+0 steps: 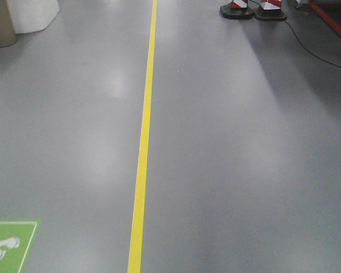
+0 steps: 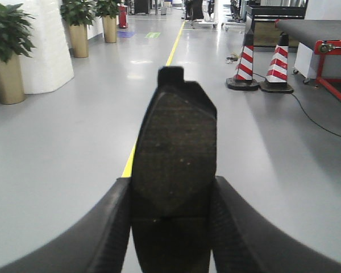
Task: Move and align brake pads A on conveyor
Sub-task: 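Drive the base away from the table past the striped cones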
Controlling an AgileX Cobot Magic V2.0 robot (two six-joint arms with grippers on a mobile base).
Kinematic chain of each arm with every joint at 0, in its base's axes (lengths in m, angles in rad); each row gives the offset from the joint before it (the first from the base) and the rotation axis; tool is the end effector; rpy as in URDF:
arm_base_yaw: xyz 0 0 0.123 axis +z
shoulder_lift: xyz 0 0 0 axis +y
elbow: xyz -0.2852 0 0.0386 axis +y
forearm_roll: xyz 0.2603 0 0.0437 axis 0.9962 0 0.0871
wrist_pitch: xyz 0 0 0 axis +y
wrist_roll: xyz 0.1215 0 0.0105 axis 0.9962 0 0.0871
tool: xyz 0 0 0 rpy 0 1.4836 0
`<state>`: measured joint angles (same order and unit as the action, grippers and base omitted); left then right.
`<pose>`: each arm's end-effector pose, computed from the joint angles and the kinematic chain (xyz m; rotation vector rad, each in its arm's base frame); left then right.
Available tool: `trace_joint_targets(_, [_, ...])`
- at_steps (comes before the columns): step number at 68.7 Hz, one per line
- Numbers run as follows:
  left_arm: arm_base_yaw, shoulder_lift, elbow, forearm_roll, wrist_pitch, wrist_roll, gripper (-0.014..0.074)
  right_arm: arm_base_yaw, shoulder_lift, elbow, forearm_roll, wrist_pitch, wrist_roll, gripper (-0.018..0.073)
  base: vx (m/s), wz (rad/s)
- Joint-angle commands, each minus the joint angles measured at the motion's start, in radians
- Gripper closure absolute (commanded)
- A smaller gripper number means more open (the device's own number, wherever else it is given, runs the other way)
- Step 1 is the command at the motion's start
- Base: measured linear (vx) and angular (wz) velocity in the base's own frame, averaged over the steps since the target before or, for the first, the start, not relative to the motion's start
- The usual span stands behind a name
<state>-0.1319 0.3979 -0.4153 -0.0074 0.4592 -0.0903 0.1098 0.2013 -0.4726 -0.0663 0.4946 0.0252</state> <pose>0.1247 -0.0170 0.2749 0.0359 1.9282 -0.1564 0.0880 0.0058 0.3132 -0.0985 1.7032 0.0302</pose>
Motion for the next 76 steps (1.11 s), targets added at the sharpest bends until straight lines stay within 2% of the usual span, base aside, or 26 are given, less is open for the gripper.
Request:
trace_joint_targets(1, [-0.001, 0.005, -0.028, -0.003, -0.098, 0.000, 0.0603, -0.006, 0.012, -0.028, -0.006, -0.098, -0.011, 0.0567, 0.49, -0.13])
trace_joint_targets(32, [-0.001, 0.005, -0.028, -0.003, -0.098, 0.000, 0.0603, -0.006, 0.012, -0.028, -0.006, -0.098, -0.011, 0.0567, 0.59, -0.10])
trace_joint_targets(76, [-0.001, 0.005, -0.028, -0.003, -0.098, 0.000, 0.0603, -0.006, 0.012, -0.028, -0.006, -0.097, -0.011, 0.0567, 0.68, 0.06])
